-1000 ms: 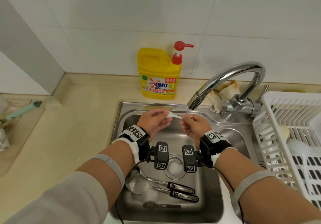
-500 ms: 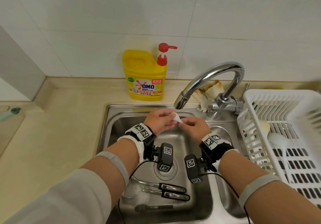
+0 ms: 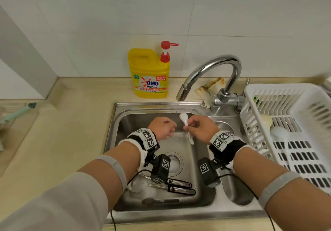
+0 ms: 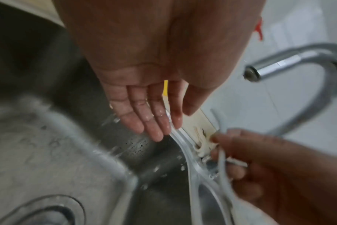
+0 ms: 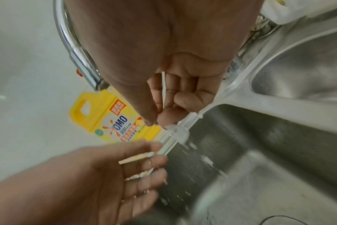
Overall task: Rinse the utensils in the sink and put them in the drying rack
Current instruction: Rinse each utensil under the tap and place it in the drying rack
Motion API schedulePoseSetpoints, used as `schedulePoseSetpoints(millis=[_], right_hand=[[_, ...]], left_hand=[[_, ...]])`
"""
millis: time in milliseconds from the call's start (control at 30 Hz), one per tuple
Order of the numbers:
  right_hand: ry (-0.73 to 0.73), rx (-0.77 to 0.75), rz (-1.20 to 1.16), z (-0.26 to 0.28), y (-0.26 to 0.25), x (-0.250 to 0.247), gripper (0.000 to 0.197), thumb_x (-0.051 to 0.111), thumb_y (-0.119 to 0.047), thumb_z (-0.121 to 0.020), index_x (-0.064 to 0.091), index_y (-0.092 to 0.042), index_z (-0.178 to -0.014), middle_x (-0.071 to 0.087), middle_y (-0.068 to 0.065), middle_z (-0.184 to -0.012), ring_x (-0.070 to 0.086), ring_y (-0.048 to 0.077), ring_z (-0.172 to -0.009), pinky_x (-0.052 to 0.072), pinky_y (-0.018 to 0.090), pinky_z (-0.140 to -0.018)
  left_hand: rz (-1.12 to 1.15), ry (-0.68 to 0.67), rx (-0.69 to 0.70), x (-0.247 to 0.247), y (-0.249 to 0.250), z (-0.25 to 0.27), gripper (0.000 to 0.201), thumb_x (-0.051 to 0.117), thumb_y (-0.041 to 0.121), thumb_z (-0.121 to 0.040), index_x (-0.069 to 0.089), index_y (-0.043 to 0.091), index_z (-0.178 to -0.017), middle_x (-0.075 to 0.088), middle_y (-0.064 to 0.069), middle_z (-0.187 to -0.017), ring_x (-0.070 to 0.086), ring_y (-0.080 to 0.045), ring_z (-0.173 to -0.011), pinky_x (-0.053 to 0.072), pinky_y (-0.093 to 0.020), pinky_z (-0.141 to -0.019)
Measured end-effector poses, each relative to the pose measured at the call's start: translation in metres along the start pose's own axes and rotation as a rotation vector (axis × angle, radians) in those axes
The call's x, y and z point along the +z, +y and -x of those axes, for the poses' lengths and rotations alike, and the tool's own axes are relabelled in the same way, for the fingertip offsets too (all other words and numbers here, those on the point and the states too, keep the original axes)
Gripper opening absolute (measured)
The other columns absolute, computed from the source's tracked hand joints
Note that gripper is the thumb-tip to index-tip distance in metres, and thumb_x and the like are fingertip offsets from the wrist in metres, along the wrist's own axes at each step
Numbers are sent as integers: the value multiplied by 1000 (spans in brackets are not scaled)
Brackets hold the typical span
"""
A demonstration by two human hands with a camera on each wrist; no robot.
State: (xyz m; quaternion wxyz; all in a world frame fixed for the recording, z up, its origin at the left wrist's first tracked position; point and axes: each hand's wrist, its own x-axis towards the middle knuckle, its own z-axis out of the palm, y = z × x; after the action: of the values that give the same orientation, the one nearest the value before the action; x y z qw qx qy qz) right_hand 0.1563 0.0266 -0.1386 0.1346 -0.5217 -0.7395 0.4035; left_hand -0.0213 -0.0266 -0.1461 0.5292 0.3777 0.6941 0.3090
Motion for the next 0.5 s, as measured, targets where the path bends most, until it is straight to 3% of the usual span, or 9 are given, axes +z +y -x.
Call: schedulePoseSetpoints(millis=[100, 167, 233, 333, 400, 500], right_hand=[[-45, 28, -68, 20, -8, -35, 19, 68, -21, -92, 64, -9, -78, 69, 6, -60, 66, 17, -58, 51, 27, -58], [-29, 59, -163, 36, -11, -64, 19, 67, -17, -93, 64, -2, -82, 68, 11, -63, 67, 17, -57, 50, 24, -51], [12, 81, -228, 52, -9, -97, 20, 70, -16, -92, 65, 2, -84, 70, 16, -67, 67, 18, -56, 50, 25, -52], [124, 123, -259, 77, 4, -151, 18, 72, -15, -89, 67, 1, -83, 71, 19, -75, 70, 27, -69, 54, 30, -60], [217, 179, -269, 92, 23, -187, 18, 73, -13, -89, 67, 3, -87, 70, 22, -79, 72, 22, -69, 56, 28, -61], [249, 280, -103, 112, 70, -231, 18, 73, -17, -89, 69, -1, -83, 75, 16, -78, 74, 28, -76, 60, 36, -74]], left_hand=[[-432, -62, 149, 15, 3, 8, 21, 56, 23, -94, 72, 10, -94, 74, -9, -100, 71, -26, -92, 54, -33, -86], [-578, -75, 232, 30, 12, 14, 19, 56, 24, -94, 72, 15, -97, 73, -1, -100, 67, -20, -93, 49, -28, -86], [-632, -87, 320, 49, 23, 18, 19, 54, 25, -95, 70, 17, -100, 72, 2, -101, 65, -18, -96, 47, -28, -86], [-661, -125, 414, 82, 40, 23, 19, 53, 27, -96, 69, 19, -101, 71, 2, -103, 64, -18, -97, 50, -33, -89], [-647, -129, 447, 102, 48, 24, 16, 54, 26, -95, 70, 24, -98, 69, 7, -100, 63, -14, -95, 51, -32, -89], [-653, -148, 479, 130, 61, 23, 13, 55, 26, -94, 67, 28, -91, 68, 10, -99, 64, -12, -94, 52, -33, -89]])
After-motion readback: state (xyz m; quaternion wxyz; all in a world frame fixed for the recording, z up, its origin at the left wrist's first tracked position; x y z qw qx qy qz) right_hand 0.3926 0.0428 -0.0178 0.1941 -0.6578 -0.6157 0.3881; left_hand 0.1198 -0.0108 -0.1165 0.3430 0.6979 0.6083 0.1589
